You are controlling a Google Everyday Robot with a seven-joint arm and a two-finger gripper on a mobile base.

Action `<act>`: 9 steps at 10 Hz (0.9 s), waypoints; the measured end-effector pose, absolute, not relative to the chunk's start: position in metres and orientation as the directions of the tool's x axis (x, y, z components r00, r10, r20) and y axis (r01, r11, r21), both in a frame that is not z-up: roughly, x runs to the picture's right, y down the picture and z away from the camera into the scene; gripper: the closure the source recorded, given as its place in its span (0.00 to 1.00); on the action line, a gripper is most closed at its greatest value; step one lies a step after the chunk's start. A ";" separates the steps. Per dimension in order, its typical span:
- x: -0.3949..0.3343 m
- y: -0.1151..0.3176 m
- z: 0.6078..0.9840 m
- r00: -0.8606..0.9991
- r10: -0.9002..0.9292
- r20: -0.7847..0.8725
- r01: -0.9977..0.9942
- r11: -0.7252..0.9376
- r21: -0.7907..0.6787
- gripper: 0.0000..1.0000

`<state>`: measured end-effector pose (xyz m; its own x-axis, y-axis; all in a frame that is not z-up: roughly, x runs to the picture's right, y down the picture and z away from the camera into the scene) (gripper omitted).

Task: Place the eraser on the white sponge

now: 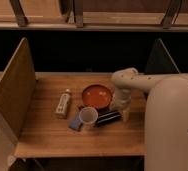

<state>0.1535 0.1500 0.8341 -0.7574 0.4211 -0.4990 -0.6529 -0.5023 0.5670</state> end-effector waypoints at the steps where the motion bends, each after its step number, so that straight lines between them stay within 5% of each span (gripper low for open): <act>1: 0.152 0.151 0.836 -0.756 0.421 -0.500 -0.654 -0.503 0.565 0.35; 9: 0.130 0.145 0.862 -0.683 0.468 -0.561 -0.729 -0.490 0.479 0.35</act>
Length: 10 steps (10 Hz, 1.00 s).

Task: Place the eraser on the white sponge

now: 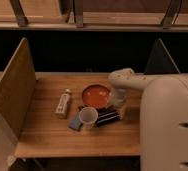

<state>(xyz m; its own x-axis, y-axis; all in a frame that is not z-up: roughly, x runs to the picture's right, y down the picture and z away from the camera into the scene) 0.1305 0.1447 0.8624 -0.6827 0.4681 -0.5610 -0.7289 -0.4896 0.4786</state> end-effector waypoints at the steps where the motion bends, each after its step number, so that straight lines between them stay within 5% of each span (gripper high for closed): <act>1: 0.127 0.151 0.866 -0.678 0.458 -0.575 -0.733 -0.484 0.478 0.35; 6: 0.126 0.167 0.877 -0.682 0.410 -0.606 -0.726 -0.481 0.492 0.36; 10: 0.134 0.162 0.874 -0.694 0.391 -0.605 -0.711 -0.506 0.489 0.74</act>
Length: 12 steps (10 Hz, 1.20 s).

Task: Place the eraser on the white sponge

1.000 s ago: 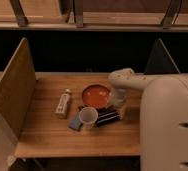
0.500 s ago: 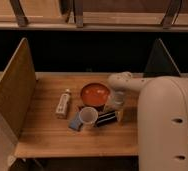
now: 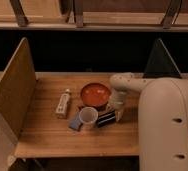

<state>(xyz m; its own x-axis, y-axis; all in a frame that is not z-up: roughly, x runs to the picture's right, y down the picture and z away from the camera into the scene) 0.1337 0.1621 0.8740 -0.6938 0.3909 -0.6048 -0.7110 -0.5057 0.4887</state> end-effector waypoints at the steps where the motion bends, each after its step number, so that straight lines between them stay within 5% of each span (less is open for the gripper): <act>1: 0.139 0.159 0.871 -0.701 0.390 -0.597 -0.703 -0.516 0.488 0.84; 3: 0.155 0.154 0.862 -0.730 0.383 -0.565 -0.673 -0.542 0.502 0.99; 8: 0.206 0.092 0.812 -0.810 0.451 -0.374 -0.586 -0.611 0.533 1.00; 12: 0.204 0.072 0.809 -0.791 0.498 -0.356 -0.610 -0.593 0.525 1.00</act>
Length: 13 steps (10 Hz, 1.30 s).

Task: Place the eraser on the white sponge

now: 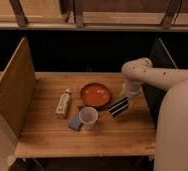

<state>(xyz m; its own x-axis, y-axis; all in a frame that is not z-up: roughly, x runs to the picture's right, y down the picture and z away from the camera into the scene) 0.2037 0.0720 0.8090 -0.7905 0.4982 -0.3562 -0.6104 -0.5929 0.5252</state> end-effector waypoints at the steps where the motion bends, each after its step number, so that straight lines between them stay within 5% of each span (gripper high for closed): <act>1: 0.194 0.045 0.811 -0.747 0.569 -0.345 -0.658 -0.552 0.513 1.00; 4: 0.148 -0.018 0.813 -0.621 0.711 -0.329 -0.761 -0.448 0.469 1.00; 10: 0.147 -0.024 0.812 -0.609 0.725 -0.321 -0.768 -0.437 0.468 1.00; 13: 0.110 -0.065 0.805 -0.514 0.809 -0.287 -0.834 -0.393 0.386 1.00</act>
<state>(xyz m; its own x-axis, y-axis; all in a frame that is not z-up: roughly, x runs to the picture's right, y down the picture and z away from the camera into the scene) 0.1097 -0.0655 0.8051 -0.5138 0.8086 -0.2868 -0.8343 -0.3931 0.3865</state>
